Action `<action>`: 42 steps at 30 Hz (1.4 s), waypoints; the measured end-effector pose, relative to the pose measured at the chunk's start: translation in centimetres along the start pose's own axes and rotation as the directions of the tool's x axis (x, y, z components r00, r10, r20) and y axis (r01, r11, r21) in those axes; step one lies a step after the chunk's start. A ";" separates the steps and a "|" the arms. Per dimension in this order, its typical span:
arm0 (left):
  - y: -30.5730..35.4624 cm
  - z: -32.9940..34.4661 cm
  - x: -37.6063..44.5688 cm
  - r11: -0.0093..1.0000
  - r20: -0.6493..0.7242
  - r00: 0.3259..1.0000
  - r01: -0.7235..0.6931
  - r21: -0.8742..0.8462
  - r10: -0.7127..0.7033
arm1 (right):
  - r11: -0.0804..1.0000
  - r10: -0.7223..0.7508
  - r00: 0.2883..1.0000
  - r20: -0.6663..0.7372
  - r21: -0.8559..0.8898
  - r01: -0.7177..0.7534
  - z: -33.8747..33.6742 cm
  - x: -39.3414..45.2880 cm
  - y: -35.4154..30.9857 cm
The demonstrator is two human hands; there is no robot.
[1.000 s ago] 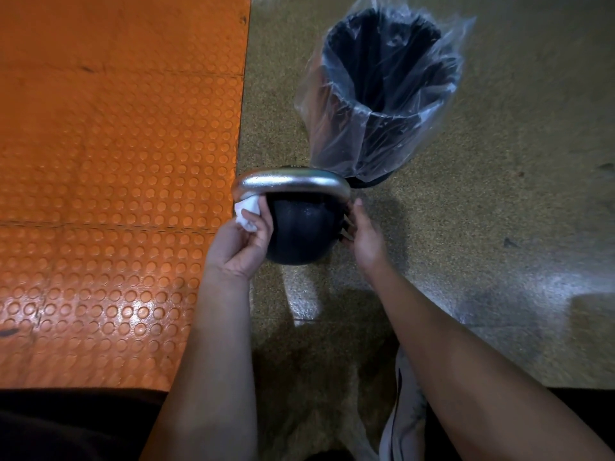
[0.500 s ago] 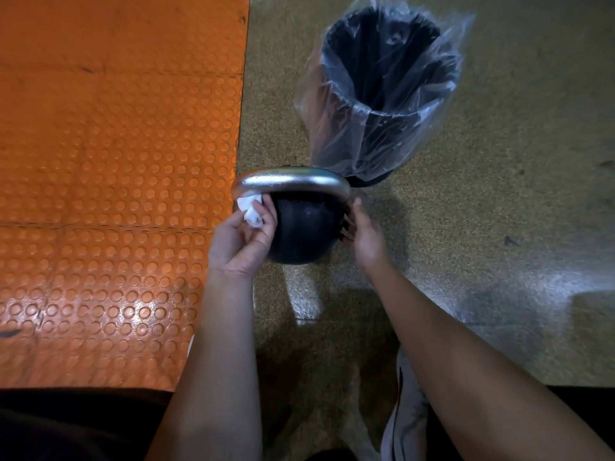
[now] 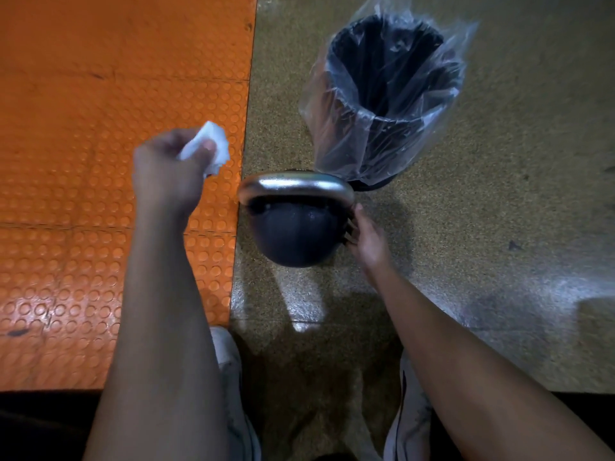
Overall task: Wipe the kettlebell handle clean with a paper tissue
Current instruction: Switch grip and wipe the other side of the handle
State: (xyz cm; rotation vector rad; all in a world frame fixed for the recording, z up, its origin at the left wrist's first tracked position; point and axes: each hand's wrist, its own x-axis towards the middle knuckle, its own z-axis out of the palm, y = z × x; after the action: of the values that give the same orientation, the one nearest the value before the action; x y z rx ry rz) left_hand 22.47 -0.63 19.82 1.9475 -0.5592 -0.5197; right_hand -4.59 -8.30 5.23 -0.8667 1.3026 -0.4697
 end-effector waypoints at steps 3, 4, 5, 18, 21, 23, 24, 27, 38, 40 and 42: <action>1.3 0.4 1.2 0.915 0.228 0.967 -0.191 0.355 0.114 | 1.000 -0.016 1.000 0.014 0.011 0.016 0.2 -0.4 -0.5; 1.1 0.6 1.6 0.870 0.306 0.949 -0.213 0.445 0.076 | 1.000 -0.016 1.000 0.020 0.012 0.016 0.1 -0.4 -0.6; 0.9 0.8 1.7 0.824 0.377 0.926 -0.222 0.521 0.011 | 1.000 -0.018 1.000 0.020 0.012 0.017 0.1 -0.4 -0.5; 0.4 1.9 0.6 0.879 0.469 0.873 -0.116 0.463 -0.132 | 1.000 0.011 1.000 0.004 0.006 -0.011 0.0 -0.3 -0.3; 0.9 2.6 0.5 0.855 0.492 0.855 -0.125 0.504 -0.164 | 1.000 0.018 1.000 0.001 0.004 -0.018 -0.1 0.0 0.0; 1.9 2.3 0.6 0.897 0.506 0.851 -0.108 0.428 -0.139 | 1.000 -0.003 1.000 0.009 0.015 0.003 0.1 -0.2 -0.2; 2.4 2.1 0.6 0.922 0.511 0.852 -0.097 0.374 -0.117 | 1.000 -0.005 1.000 0.010 0.018 0.005 0.0 -0.2 -0.3; 2.6 1.3 0.3 0.953 0.485 0.871 -0.084 0.292 -0.072 | 0.999 0.007 1.000 -0.005 0.045 -0.006 0.0 0.0 -0.3; 2.1 2.4 -0.3 0.954 0.479 0.871 -0.040 0.297 -0.113 | 1.000 -0.002 1.000 0.018 0.004 0.002 -0.2 0.1 -0.1; 1.4 2.6 -0.6 0.944 0.436 0.890 -0.022 0.329 -0.131 | 1.000 -0.010 1.000 0.009 -0.010 0.010 -0.1 0.1 0.0; 0.3 2.9 -0.4 0.906 0.431 0.886 -0.030 0.422 -0.171 | 1.000 -0.016 1.000 0.008 -0.014 0.016 -0.1 0.0 0.0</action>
State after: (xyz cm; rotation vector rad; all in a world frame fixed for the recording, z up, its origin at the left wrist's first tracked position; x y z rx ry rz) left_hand 20.43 -2.54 18.99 2.2662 -0.9665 -0.9932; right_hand -4.71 -8.34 5.18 -0.8899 1.2943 -0.4699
